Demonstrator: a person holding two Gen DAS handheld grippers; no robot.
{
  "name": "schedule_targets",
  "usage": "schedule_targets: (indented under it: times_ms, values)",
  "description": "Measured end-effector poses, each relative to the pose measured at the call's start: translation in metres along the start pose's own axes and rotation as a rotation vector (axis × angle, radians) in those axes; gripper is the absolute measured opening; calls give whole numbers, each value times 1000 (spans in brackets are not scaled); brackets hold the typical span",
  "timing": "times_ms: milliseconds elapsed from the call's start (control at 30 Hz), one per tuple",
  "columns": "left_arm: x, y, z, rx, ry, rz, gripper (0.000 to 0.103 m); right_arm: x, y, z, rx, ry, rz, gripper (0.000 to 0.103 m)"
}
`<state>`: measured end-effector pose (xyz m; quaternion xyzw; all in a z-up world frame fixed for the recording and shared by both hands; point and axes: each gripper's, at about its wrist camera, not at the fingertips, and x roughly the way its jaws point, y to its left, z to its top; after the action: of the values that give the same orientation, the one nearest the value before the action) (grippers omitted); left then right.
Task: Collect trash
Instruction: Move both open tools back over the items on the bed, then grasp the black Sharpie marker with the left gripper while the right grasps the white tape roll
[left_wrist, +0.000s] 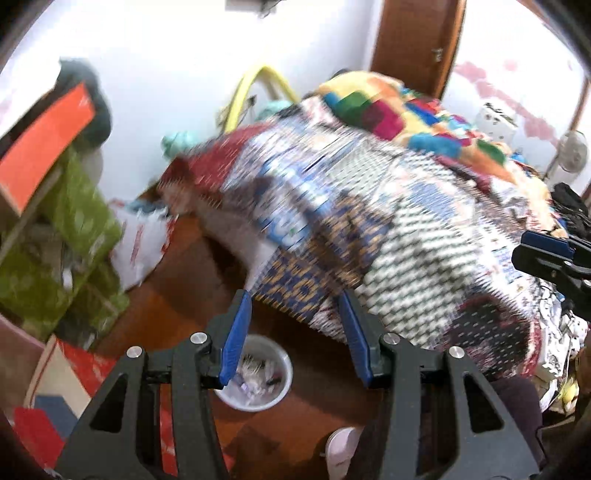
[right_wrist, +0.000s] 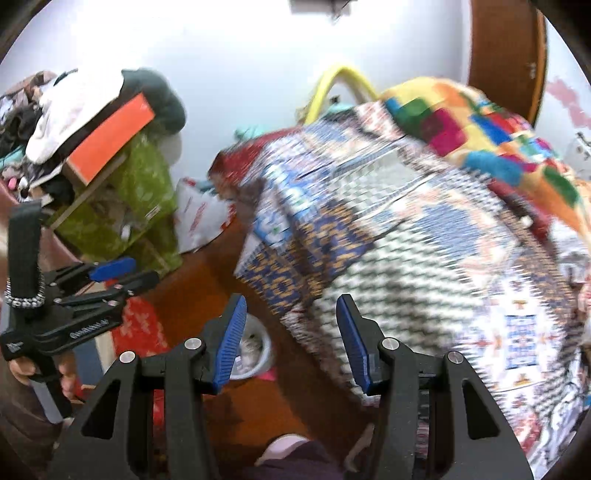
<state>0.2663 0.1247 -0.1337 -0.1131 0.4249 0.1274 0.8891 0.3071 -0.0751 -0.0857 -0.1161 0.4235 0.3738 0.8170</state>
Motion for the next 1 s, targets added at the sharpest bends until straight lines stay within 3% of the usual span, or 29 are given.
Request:
schedule_targets:
  times_ms: [200,467,733,1000]
  values:
    - [-11,-69,33,66,-74,-82,49,-55,-57,-1,52,-95,-98,47]
    - [21,-165,70,159,-61,-177,49,-95,-144,-7,135,-145,-230,47]
    - [96,-260,95,261,32,-267,49,-101,-224,-17,238,-147,-302,47]
    - [193,-333,111,356,101,-319,49,-65,-295,-20,308,-91,-339,47]
